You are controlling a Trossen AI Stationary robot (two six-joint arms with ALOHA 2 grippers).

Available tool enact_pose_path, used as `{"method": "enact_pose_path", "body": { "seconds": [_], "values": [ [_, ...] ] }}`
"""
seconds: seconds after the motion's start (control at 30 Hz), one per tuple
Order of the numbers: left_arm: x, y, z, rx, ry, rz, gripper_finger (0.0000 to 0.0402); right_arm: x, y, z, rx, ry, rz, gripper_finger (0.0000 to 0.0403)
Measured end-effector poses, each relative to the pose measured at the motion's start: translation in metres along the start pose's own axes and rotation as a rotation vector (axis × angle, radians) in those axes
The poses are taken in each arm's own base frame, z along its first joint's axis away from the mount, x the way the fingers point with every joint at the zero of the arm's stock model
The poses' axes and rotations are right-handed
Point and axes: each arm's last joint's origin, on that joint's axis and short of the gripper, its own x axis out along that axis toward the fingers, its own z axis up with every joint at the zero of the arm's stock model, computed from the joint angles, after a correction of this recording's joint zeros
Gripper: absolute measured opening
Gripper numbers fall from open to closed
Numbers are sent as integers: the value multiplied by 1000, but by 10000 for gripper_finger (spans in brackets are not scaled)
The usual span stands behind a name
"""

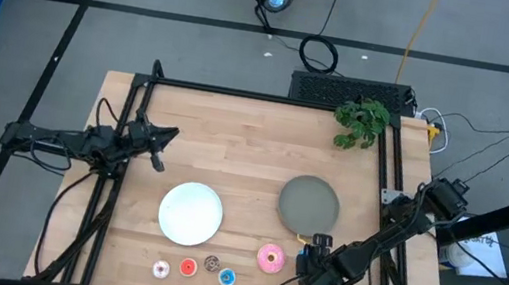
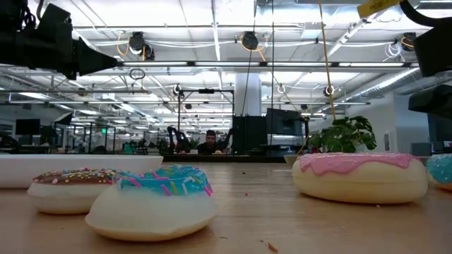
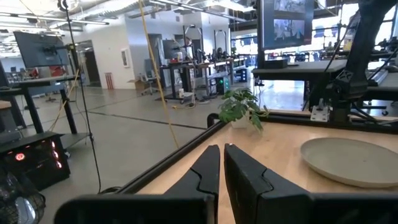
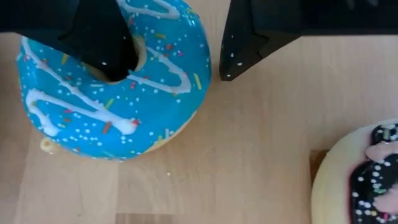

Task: Pick & Place donuts
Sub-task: Put the large blue donut on the gray plate

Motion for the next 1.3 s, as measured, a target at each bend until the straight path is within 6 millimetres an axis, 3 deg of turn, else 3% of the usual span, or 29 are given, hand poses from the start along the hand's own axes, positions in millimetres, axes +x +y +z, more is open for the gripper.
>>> {"method": "enact_pose_path", "body": {
  "seconds": [0.4, 0.6, 0.83, 0.97, 1.1, 1.3],
  "values": [
    [0, 0, 0, 7, 0, 2, 31, -15, -3, 0, -19, -50, 19, 15],
    [0, 0, 0, 6, 0, 3, 31, -49, 0, 7, -20, -152, 53, 28],
    [0, 0, 0, 4, 0, 3, 31, -120, -9, 27, -36, -304, -67, 21],
    [0, 0, 0, 4, 0, 3, 31, -150, -22, 36, -2, -299, -120, 14],
    [0, 0, 0, 5, 0, 3, 31, -165, -35, 43, 37, -261, -141, 18],
    [0, 0, 0, 5, 0, 3, 31, -162, -61, 53, 34, -151, -103, 19]
  ]
}}
